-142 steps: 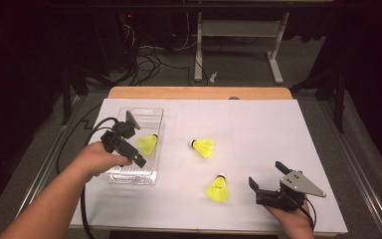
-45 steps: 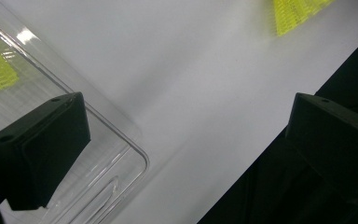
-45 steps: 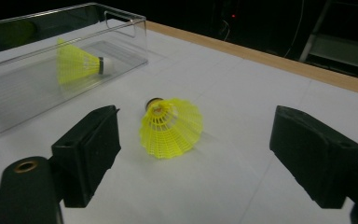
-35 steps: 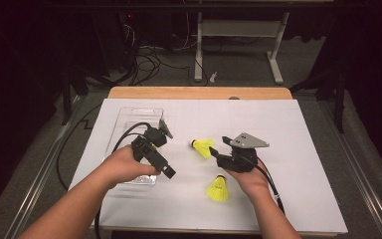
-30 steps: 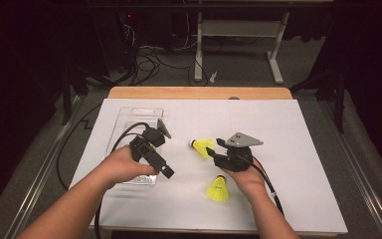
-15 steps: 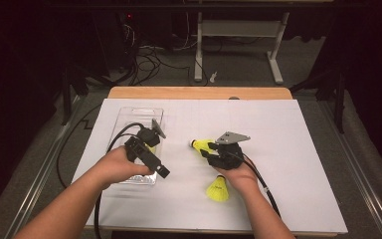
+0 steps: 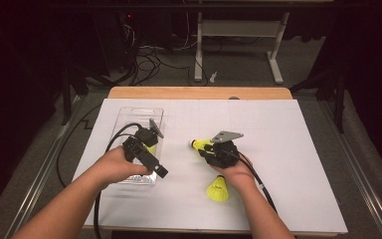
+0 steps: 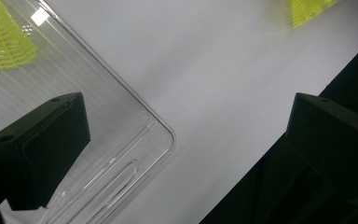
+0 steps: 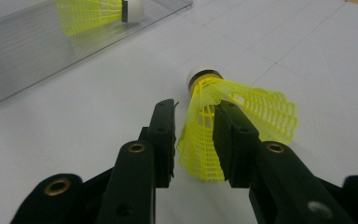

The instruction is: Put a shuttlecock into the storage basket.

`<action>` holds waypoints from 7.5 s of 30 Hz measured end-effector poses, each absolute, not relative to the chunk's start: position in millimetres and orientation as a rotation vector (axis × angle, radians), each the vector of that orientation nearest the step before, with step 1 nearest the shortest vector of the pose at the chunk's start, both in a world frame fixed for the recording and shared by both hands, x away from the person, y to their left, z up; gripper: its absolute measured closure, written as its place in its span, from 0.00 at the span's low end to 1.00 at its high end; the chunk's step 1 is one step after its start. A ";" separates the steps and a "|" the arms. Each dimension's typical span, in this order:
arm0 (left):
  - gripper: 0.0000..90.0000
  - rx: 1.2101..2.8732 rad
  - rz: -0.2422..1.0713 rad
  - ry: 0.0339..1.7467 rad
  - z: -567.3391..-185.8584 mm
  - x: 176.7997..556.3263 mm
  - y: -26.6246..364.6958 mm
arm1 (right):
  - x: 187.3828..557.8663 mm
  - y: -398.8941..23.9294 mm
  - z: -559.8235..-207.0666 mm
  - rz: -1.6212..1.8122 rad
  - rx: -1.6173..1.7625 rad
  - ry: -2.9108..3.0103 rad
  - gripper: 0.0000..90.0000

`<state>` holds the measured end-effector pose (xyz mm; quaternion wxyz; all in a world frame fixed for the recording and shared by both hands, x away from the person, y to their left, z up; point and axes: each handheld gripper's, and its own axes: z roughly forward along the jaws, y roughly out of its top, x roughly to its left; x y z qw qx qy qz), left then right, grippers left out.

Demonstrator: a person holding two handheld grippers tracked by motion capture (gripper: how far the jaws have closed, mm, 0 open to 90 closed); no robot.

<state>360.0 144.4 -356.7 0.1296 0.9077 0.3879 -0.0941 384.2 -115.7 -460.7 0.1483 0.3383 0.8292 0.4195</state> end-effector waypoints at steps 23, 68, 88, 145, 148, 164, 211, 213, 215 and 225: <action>0.01 2.639 -0.285 1.137 -361.2 360.7 146.3 | 383.2 -113.7 -458.8 1.197 0.968 2.385 1.00; 0.01 2.689 -0.255 1.100 -357.1 356.4 135.5 | 300.3 -196.7 -423.2 1.241 0.930 2.198 1.00; 0.01 2.724 -0.220 1.012 -350.0 353.3 127.6 | 276.2 -233.7 -441.8 1.245 0.980 2.175 1.00; 0.13 2.864 -0.177 0.637 -360.1 337.6 82.4 | 253.2 -167.5 -424.6 1.453 0.689 2.370 1.00; 0.15 2.867 -0.179 0.624 -361.0 336.7 80.8 | 251.8 -164.3 -425.2 1.460 0.682 2.380 1.00; 0.18 2.888 -0.191 0.574 -364.1 333.8 74.3 | 247.3 -145.9 -426.0 1.484 0.622 2.415 1.00; 0.64 2.906 -0.163 0.481 -366.4 329.6 64.3 | 248.6 -137.6 -426.8 1.519 0.610 2.430 1.00; 0.65 2.906 -0.163 0.480 -366.4 329.9 64.5 | 248.6 -137.8 -426.7 1.515 0.613 2.430 1.00; 0.66 2.909 -0.156 0.479 -366.3 330.0 64.7 | 248.7 -137.9 -426.8 1.516 0.615 2.428 1.00; 0.69 2.910 -0.124 0.466 -367.7 328.0 64.4 | 248.9 -137.7 -427.3 1.504 0.615 2.427 1.00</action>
